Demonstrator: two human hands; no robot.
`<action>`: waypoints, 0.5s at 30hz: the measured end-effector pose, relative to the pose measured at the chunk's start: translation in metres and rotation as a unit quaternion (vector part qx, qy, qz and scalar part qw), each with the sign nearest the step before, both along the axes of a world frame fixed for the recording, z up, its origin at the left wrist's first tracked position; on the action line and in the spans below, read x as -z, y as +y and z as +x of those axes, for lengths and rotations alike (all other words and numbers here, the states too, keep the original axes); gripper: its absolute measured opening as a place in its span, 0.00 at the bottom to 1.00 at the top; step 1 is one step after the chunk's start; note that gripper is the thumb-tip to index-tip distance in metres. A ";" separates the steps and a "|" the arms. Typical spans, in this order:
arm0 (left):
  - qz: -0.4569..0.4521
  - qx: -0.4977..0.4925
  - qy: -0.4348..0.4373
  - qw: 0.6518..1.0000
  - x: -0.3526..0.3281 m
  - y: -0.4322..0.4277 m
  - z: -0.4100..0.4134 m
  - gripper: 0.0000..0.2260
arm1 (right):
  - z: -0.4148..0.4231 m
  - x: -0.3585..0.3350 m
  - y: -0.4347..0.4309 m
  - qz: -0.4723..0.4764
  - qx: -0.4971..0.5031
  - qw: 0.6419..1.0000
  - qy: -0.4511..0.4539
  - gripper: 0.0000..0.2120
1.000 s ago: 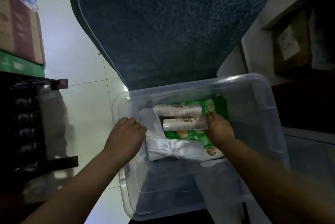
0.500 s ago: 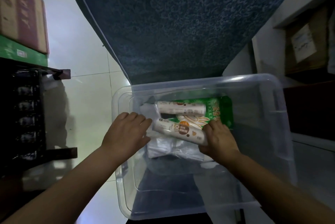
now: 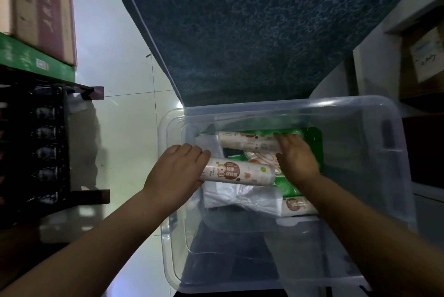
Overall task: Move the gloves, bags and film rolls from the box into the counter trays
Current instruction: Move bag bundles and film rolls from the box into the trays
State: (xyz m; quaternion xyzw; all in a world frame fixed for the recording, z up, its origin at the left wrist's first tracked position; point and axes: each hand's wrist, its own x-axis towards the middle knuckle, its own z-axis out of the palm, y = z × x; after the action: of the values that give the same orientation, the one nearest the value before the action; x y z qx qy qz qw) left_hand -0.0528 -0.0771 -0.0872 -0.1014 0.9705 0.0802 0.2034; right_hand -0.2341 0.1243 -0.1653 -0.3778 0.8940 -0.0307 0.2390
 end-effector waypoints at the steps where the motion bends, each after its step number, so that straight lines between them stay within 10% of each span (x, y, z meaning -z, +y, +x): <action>1: 0.001 -0.004 0.002 1.000 0.002 0.000 0.001 0.29 | -0.004 0.009 -0.002 0.020 0.002 1.000 -0.008 0.23; 15: 0.004 0.008 0.004 1.000 0.002 -0.002 0.003 0.29 | 0.001 -0.009 0.027 0.181 0.069 0.969 -0.155 0.26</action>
State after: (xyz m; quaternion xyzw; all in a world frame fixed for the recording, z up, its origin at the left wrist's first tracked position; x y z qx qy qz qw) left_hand -0.0496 -0.0790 -0.0892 -0.0928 0.9717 0.0829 0.2006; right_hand -0.2332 0.1511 -0.1566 -0.2567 0.8605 0.0575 0.4363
